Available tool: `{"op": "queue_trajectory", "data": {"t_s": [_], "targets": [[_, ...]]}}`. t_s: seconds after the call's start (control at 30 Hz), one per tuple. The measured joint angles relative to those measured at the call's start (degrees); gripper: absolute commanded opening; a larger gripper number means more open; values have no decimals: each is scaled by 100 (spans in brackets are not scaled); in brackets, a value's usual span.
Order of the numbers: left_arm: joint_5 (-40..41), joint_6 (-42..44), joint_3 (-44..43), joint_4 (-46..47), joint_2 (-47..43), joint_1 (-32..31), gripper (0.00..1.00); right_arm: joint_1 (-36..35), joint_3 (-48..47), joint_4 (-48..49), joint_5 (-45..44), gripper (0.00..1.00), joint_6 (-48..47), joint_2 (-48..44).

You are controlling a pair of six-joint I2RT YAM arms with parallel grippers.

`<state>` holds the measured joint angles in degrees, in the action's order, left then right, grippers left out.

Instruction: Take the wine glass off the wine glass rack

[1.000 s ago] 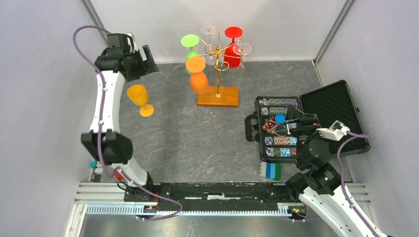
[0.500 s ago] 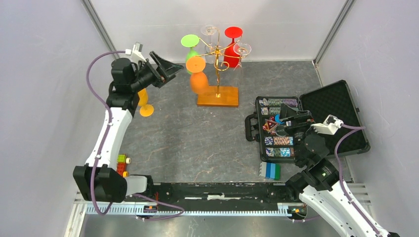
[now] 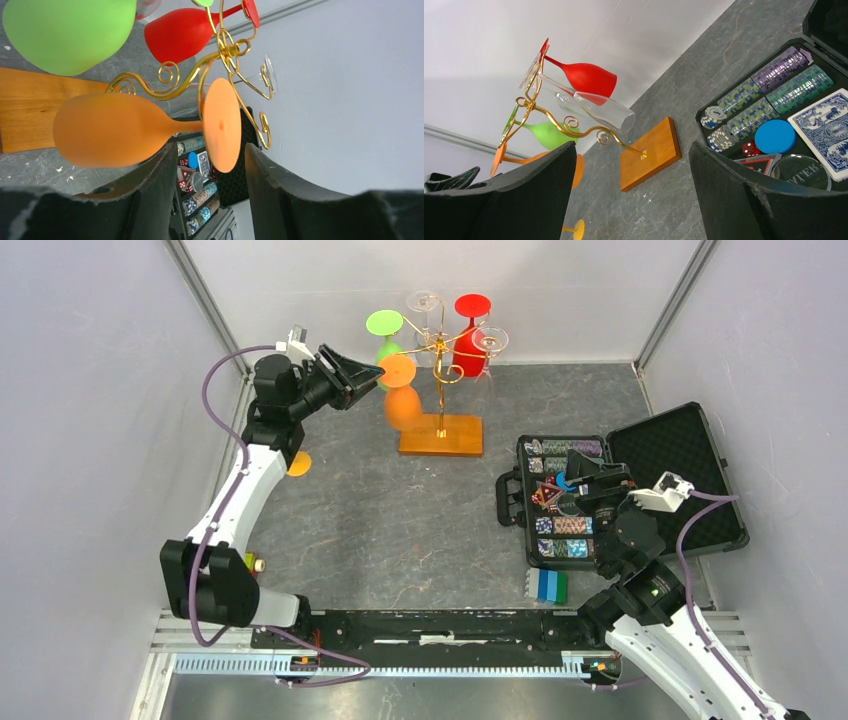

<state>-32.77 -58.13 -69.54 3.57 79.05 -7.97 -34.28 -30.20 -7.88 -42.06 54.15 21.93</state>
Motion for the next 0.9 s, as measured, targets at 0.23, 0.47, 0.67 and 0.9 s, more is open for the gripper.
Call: {"op": "queue_trajectory", "data": {"t_s": [0.23,0.47,0.67,0.9], "targets": [[72,-251,2,173,225,-26,36,0,0,0,-22,87,2,0],[-35,-560,2,481,380,-66,23,0,0,0,-22,86,4,4],[-98,-785,2,577,452,-79,5,0,0,0,-24,86,7,4],[-149,-914,2,664,439,-79,2,0,0,0,-31,86,9,-15]]}}
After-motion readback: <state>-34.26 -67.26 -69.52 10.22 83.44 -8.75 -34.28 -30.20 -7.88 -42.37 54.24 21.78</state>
